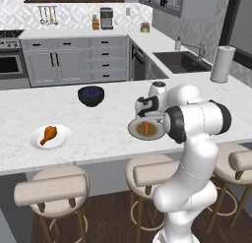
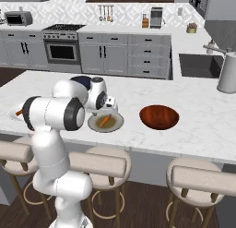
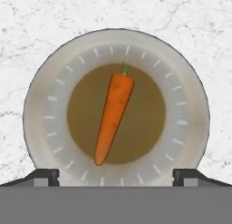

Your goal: Pick the chicken drumstick and carrot from their plates and place them in the bowl. Then put the bowl in the fridge.

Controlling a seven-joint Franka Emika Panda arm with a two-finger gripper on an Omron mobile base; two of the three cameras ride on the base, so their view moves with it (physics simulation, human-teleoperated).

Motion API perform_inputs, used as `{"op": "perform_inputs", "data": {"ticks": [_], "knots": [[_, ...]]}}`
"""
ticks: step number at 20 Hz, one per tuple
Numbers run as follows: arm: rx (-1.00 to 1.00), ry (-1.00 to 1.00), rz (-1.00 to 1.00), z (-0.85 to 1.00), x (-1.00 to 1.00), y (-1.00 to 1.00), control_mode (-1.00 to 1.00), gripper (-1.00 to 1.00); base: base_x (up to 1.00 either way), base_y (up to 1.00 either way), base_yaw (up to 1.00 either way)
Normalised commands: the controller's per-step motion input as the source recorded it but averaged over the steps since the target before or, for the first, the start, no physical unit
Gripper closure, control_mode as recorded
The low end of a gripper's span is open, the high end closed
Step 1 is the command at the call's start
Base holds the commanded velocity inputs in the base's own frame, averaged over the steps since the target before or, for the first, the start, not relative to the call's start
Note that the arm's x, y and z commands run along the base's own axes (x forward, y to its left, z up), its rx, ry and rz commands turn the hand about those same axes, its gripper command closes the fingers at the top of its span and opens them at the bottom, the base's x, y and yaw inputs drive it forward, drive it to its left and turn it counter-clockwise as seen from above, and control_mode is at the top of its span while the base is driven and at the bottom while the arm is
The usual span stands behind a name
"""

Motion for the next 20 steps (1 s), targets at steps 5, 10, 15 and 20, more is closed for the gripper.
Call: {"op": "perform_inputs", "data": {"ticks": [5,10,15,20], "knots": [[0.00,0.01,-0.03,-0.44,0.34,0.00,-1.00,-1.00,0.00,0.00,0.00],[0.00,0.06,-0.03,-0.32,0.44,0.06,-1.00,-1.00,0.00,0.00,0.00],[0.00,0.11,-0.02,-0.35,0.29,0.02,-1.00,-1.00,0.00,0.00,0.00],[0.00,0.10,0.00,-0.42,0.07,0.00,-1.00,-1.00,0.00,0.00,0.00]]}}
